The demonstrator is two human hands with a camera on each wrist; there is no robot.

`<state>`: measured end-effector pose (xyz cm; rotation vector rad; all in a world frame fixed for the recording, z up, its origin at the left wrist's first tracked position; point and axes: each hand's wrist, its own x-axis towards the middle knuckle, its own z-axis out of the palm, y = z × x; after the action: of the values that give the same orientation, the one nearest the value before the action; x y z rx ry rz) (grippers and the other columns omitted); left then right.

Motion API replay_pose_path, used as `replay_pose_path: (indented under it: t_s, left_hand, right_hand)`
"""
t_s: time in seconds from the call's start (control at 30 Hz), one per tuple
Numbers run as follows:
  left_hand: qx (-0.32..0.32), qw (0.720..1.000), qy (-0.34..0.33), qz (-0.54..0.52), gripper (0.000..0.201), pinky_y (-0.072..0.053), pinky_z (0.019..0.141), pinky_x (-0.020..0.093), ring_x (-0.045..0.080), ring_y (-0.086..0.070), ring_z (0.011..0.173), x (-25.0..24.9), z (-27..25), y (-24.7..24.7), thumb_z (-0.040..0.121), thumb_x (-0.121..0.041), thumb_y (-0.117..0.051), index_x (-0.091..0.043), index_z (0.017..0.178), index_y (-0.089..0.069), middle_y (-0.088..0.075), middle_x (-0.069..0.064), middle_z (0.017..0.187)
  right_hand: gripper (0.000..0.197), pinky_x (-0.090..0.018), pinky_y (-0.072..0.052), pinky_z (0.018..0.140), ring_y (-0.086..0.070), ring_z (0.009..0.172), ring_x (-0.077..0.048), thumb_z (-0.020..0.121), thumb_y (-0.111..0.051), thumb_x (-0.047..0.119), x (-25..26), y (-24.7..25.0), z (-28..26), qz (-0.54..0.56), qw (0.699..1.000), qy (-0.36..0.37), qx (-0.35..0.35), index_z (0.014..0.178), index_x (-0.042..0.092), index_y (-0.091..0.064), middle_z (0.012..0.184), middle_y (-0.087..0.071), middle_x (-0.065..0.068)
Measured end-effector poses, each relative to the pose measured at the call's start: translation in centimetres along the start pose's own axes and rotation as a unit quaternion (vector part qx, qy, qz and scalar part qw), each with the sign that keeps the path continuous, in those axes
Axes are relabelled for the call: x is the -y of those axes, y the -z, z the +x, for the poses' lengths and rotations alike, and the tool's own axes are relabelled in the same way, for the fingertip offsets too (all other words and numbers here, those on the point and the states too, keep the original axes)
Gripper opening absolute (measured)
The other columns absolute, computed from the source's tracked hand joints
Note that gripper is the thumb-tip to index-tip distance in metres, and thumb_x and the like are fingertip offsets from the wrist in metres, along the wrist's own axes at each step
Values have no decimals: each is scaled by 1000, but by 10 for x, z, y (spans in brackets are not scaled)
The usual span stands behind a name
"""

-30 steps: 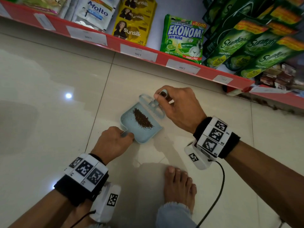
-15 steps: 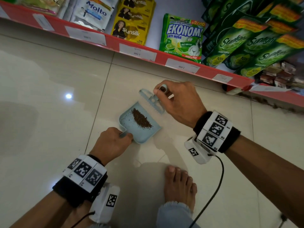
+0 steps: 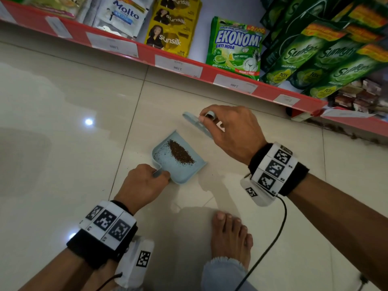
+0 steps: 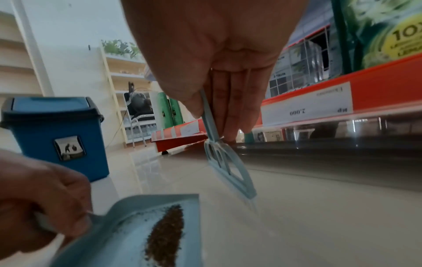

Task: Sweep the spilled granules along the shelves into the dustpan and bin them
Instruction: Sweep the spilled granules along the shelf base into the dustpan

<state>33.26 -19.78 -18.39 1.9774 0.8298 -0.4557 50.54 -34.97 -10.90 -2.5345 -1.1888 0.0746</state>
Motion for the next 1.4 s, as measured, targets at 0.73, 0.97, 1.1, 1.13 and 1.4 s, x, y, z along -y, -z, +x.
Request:
replay_pose_path:
  t_s: [0.73,0.97,1.1,1.13,1.4]
  left_hand:
    - [-3,1000,-4,-19,51,-36,57,28,19,-47,57,4,-10,0,92,-38,-59,11,91,-71,-50,9,59]
    - [-2,998,-3,-67,71,-38,61,30,22,-48,60,0,-8,9,70,-51,-50,14,92,-69,-52,10,60]
    - [-9,994,3,-112,50,-33,54,28,19,-42,51,-1,-3,17,80,-44,-62,5,80,-74,-46,-2,46]
    - [-13,994,6,-112,39,-33,53,28,18,-42,49,-1,-1,19,87,-37,-64,-1,77,-76,-45,-5,41]
    - [-8,994,17,-106,62,-36,64,31,26,-44,59,-11,5,23,66,-47,-52,7,87,-75,-47,7,54]
  right_hand:
    - [22,-36,-56,70,-68,69,-14,99,-56,30,6,-13,-20,119,990,-32,69,94,15,-71,77,-73,2]
    - [22,-39,-58,67,-68,69,-18,100,-56,30,-1,2,15,52,998,14,-29,100,15,-72,84,-74,-2]
    - [25,-40,-53,75,-67,83,-27,99,-52,32,-13,-2,44,-36,999,26,19,105,19,-72,95,-75,-3]
    - [26,-40,-53,76,-67,87,-27,100,-50,34,-15,-6,47,-59,997,31,49,107,20,-71,100,-75,-2]
    - [20,-31,-56,70,-69,73,-10,96,-61,32,-2,-16,21,136,984,40,104,97,18,-76,84,-76,4]
